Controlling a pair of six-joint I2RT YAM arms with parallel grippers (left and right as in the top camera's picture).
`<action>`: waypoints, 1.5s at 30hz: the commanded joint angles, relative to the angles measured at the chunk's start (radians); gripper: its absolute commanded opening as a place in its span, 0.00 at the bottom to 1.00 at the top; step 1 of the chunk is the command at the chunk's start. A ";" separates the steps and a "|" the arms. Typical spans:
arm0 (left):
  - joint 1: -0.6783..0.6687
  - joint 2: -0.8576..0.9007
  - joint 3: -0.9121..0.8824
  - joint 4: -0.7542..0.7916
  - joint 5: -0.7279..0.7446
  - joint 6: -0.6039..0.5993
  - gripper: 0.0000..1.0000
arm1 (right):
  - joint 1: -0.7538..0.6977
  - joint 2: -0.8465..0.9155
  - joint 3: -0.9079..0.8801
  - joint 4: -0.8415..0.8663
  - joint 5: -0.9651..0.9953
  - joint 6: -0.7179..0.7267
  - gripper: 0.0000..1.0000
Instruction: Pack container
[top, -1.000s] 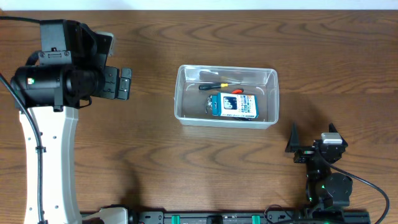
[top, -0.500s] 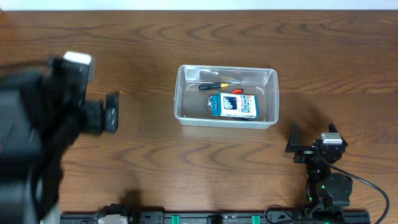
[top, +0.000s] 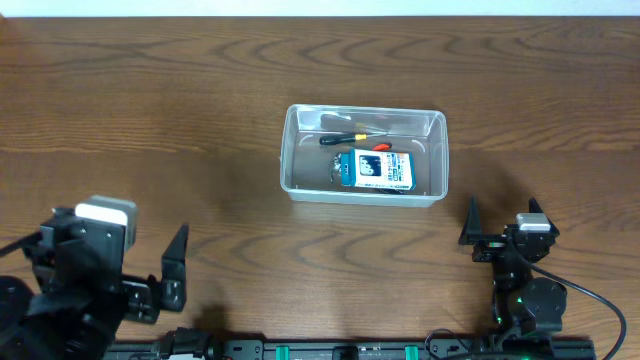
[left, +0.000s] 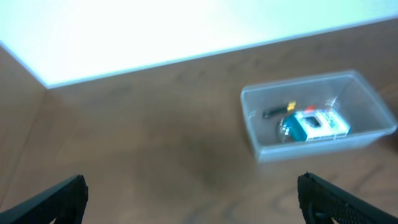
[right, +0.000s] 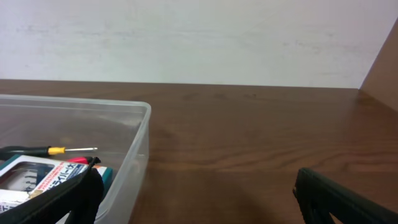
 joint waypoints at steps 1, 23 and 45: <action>-0.004 0.000 -0.028 0.101 0.143 -0.005 0.98 | -0.010 -0.006 -0.002 -0.004 0.013 0.016 0.99; -0.004 -0.554 -1.070 1.022 0.164 -0.247 0.98 | -0.010 -0.006 -0.002 -0.004 0.013 0.016 0.99; -0.003 -0.793 -1.491 1.161 -0.175 -0.297 0.98 | -0.010 -0.006 -0.002 -0.004 0.013 0.016 0.99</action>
